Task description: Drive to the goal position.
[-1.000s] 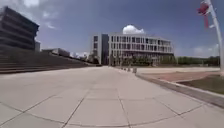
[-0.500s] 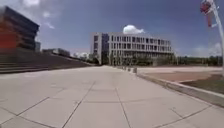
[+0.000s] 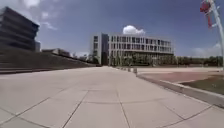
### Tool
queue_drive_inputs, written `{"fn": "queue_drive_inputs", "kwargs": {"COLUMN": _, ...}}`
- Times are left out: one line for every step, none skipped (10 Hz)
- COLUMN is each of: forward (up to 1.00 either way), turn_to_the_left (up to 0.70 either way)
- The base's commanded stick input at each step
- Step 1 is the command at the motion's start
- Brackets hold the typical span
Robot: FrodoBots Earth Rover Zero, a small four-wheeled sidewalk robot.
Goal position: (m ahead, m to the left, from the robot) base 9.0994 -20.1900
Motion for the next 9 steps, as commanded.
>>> {"fn": "queue_drive_inputs", "kwargs": {"forward": 0.3, "turn_to_the_left": 0.01}}
{"fn": "queue_drive_inputs", "kwargs": {"forward": 0.3, "turn_to_the_left": 0.01}}
{"fn": "queue_drive_inputs", "kwargs": {"forward": 0.3, "turn_to_the_left": 0.01}}
{"fn": "queue_drive_inputs", "kwargs": {"forward": 0.3, "turn_to_the_left": 0.01}}
{"fn": "queue_drive_inputs", "kwargs": {"forward": 0.3, "turn_to_the_left": 0.01}}
{"fn": "queue_drive_inputs", "kwargs": {"forward": 0.3, "turn_to_the_left": 0.01}}
{"fn": "queue_drive_inputs", "kwargs": {"forward": 0.3, "turn_to_the_left": 0.01}}
{"fn": "queue_drive_inputs", "kwargs": {"forward": 0.3, "turn_to_the_left": 0.01}}
{"fn": "queue_drive_inputs", "kwargs": {"forward": 0.3, "turn_to_the_left": 0.01}}
